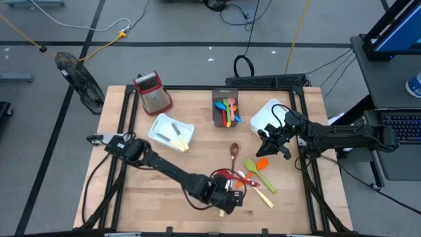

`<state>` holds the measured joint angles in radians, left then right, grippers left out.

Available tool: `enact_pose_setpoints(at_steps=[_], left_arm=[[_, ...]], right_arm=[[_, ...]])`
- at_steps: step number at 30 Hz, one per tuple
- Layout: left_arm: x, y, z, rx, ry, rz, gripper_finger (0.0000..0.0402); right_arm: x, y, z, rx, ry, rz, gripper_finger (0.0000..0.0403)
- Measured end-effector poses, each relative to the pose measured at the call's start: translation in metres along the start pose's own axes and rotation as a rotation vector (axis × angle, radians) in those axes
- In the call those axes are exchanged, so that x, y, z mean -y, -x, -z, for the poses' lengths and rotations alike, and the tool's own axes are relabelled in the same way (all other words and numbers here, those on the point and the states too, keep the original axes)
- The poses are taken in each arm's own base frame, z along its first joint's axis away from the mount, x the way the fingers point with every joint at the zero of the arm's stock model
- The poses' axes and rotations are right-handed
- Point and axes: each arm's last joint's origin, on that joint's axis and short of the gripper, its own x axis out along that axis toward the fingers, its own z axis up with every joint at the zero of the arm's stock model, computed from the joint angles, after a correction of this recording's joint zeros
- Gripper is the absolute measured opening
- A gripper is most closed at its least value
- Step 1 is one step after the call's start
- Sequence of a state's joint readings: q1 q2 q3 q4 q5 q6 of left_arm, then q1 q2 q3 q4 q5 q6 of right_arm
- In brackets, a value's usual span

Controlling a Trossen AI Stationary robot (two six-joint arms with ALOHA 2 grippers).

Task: Pick & Place Kitchen Items
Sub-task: Put the yellow knife into the left white bin

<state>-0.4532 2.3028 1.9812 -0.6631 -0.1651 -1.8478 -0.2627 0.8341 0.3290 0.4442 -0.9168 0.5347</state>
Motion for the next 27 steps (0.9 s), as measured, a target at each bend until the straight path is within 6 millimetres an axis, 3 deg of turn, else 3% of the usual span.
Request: enact_pose_setpoints(at_steps=[12,27], left_arm=[[-0.001,-0.028,0.008,-0.01,0.021,0.088,0.0145],[-0.018,-0.06,0.002,-0.074,-0.024,-0.028,0.0145]], right_arm=[[0.0,0.0,0.0,0.0,0.008,0.001,0.0004],[-0.001,0.0,-0.002,0.013,0.015,-0.004,0.0004]])
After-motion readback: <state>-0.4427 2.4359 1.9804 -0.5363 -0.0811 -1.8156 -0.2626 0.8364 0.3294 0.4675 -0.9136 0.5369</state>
